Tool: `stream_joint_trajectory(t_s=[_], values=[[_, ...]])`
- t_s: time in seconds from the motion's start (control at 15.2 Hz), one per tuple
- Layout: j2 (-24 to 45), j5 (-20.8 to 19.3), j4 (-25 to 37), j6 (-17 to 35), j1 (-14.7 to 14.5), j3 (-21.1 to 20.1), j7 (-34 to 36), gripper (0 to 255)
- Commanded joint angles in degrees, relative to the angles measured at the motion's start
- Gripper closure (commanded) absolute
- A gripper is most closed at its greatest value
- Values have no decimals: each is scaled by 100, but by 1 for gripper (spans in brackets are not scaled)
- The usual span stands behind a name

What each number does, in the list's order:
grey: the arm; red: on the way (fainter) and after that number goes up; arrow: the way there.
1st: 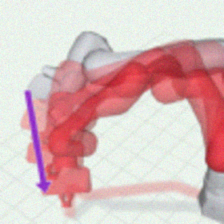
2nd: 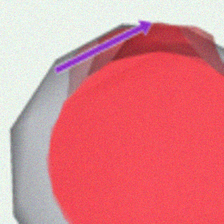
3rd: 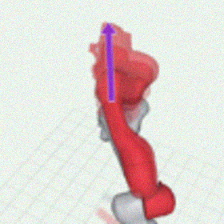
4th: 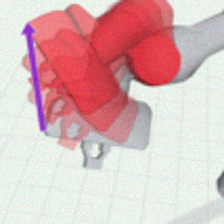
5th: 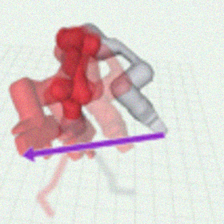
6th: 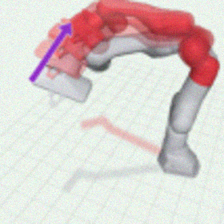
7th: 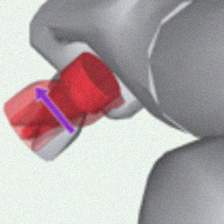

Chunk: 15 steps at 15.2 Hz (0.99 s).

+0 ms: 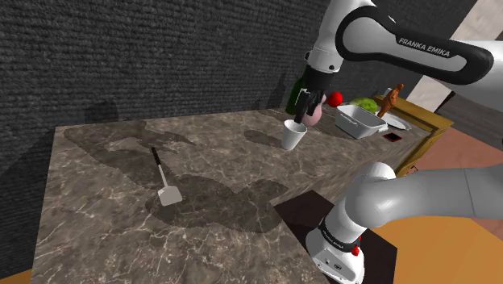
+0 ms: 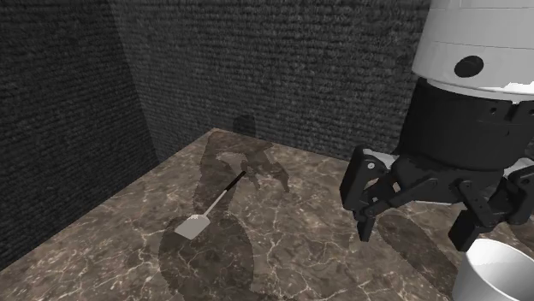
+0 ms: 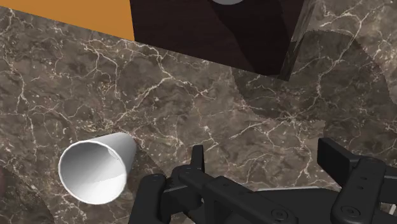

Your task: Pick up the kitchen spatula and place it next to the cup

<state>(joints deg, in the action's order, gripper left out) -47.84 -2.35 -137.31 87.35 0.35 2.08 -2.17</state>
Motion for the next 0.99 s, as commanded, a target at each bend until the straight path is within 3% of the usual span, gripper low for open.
stream_joint_trajectory(t_s=[0.0,0.46,0.92], values=[[0,0,0,0,0,0,0,0],[639,537,-286,1033,-166,-748,1025,0],[1692,848,-152,2090,-260,-1478,2018,0]])
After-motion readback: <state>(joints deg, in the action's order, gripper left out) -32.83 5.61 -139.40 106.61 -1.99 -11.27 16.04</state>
